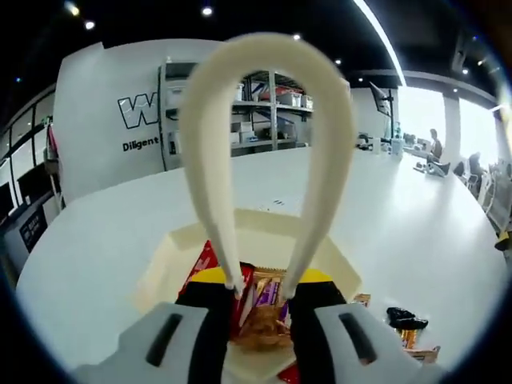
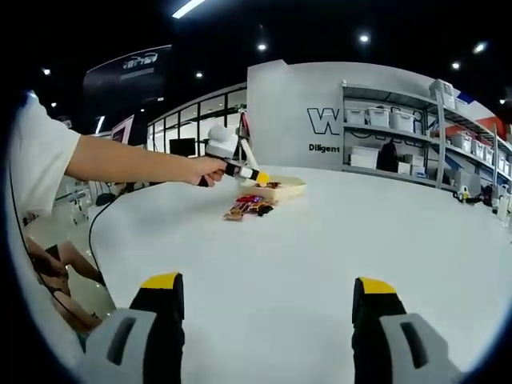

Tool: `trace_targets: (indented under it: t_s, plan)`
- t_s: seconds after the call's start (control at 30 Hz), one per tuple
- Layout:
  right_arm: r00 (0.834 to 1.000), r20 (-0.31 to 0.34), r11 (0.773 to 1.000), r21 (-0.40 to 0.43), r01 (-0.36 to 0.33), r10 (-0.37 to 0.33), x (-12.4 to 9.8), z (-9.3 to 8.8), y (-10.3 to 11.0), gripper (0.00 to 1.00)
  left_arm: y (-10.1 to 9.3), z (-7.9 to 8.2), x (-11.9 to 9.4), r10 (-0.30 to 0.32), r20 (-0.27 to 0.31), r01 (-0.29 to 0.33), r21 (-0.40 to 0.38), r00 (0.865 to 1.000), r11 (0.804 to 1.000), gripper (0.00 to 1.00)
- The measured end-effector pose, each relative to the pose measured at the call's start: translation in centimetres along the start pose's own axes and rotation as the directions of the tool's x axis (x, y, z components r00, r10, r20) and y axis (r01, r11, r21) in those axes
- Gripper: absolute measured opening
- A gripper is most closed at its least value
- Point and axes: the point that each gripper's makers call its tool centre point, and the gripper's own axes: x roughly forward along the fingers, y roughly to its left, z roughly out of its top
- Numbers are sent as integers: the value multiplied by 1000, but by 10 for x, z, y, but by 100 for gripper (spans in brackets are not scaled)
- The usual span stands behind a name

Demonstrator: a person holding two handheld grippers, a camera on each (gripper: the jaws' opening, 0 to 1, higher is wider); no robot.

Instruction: Place the target food into the container with the food tongs after gripping and lifting it, then release it inside without dropping or visibly crushing the food.

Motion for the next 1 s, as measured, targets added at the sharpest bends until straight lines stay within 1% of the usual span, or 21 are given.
trace_targets:
  t_s: [0.2,0.3,0.57,0.6,0.67,0.8,0.87,1.0]
  plan:
    - [1000,7,1000,-4,-11,11,2,3,5,85,-3,4,-10,-8,12,9,-22,1000,1000,25]
    - [1000,9,1000,-8,-13,14,2,3,7,86,-8,3,-15,-27,4,27,-26,1000,999,26]
    - [1000,12,1000,-2,-20,20,-2,-2,14,86,-26,3,-30,-54,12,54,-17,998,998,26]
    - [1000,14,1000,-2,-23,23,-1,-2,15,86,-32,2,-35,-67,17,67,-18,998,998,26]
    - [1000,16,1000,-1,-27,27,-1,-1,18,85,-38,-1,-39,-77,15,77,-16,997,997,26]
    - [999,22,999,-6,-42,43,0,0,25,85,-54,-8,-49,-98,13,98,12,995,995,26]
    - [999,23,999,-7,-49,49,0,0,28,85,-62,-9,-53,-119,19,119,-17,993,993,26]
    - [998,27,998,-9,-60,60,-2,0,34,85,-75,-10,-58,-136,17,136,-2,991,991,26]
